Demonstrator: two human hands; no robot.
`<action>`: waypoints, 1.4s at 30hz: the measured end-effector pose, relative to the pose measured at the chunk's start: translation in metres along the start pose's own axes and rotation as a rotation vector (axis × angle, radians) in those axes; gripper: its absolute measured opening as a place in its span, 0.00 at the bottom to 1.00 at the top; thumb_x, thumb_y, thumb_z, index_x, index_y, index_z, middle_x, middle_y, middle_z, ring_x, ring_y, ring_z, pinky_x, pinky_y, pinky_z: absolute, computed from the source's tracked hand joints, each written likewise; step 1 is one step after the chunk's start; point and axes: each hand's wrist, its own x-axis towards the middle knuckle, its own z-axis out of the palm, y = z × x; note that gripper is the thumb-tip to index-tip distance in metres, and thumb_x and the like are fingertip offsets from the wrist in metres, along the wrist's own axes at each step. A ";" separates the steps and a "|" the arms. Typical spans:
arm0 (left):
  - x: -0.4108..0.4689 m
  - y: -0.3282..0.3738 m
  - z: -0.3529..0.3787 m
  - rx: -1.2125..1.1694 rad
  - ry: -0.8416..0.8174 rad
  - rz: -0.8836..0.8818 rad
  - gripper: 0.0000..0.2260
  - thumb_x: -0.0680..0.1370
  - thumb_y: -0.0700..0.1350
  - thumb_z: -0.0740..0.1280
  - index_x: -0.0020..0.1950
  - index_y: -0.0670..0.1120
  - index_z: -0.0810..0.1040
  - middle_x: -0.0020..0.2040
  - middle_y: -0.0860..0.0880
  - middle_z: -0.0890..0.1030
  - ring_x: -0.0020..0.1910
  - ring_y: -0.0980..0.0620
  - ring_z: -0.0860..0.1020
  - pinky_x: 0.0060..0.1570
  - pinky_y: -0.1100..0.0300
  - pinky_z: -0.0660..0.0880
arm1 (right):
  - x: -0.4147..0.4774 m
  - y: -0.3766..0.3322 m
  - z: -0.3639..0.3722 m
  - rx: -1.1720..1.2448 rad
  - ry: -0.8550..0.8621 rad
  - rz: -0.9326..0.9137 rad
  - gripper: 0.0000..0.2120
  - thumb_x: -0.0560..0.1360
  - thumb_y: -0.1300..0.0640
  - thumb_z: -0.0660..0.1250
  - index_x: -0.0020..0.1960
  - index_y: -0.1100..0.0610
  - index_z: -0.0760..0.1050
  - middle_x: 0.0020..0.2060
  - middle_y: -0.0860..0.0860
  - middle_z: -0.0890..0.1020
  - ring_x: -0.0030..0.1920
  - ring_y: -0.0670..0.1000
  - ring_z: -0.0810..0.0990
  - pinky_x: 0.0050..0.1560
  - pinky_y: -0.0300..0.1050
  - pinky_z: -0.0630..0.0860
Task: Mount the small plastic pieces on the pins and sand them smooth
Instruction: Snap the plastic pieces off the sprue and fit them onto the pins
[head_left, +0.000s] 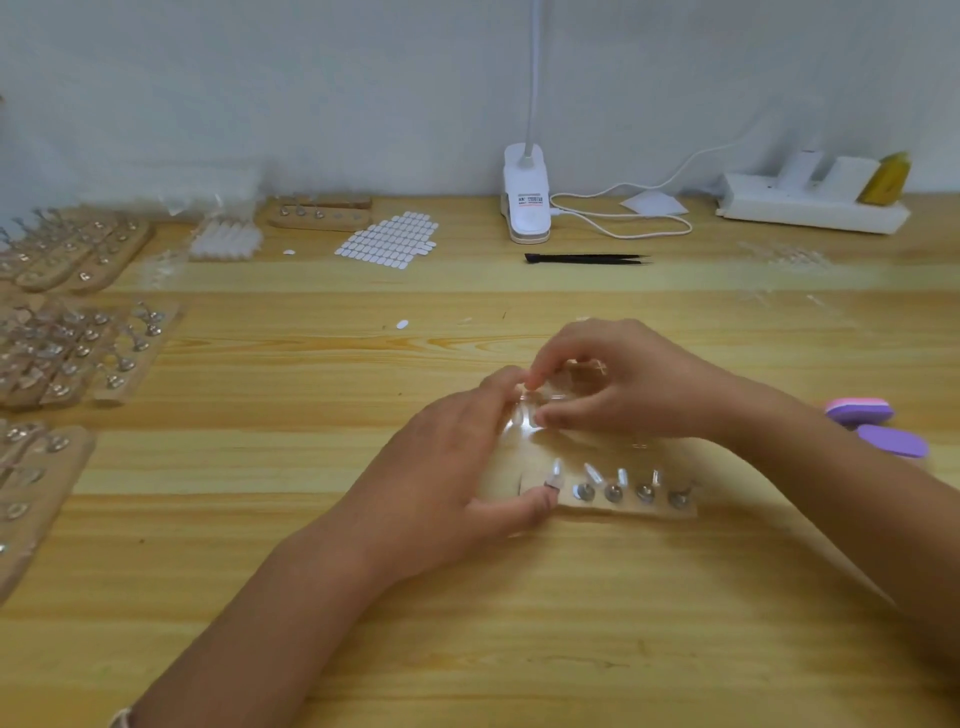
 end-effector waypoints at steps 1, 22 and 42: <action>0.000 0.000 0.000 -0.017 -0.003 -0.007 0.39 0.71 0.64 0.70 0.74 0.64 0.50 0.70 0.61 0.68 0.68 0.62 0.66 0.62 0.71 0.61 | 0.002 0.000 0.002 -0.057 -0.019 -0.022 0.12 0.69 0.53 0.80 0.51 0.52 0.84 0.48 0.50 0.82 0.52 0.50 0.78 0.59 0.51 0.74; 0.000 0.000 0.001 0.066 0.023 -0.017 0.40 0.71 0.66 0.67 0.78 0.58 0.54 0.72 0.59 0.68 0.68 0.63 0.65 0.64 0.67 0.63 | 0.001 0.017 0.015 -0.158 0.222 -0.228 0.06 0.71 0.55 0.79 0.45 0.56 0.84 0.45 0.49 0.85 0.53 0.54 0.78 0.59 0.57 0.72; -0.001 0.004 0.003 0.095 0.021 -0.041 0.37 0.69 0.67 0.63 0.76 0.57 0.58 0.74 0.60 0.65 0.70 0.63 0.62 0.63 0.69 0.59 | -0.090 0.010 0.009 0.048 0.335 -0.232 0.16 0.68 0.44 0.78 0.53 0.43 0.79 0.48 0.39 0.84 0.52 0.45 0.82 0.55 0.37 0.73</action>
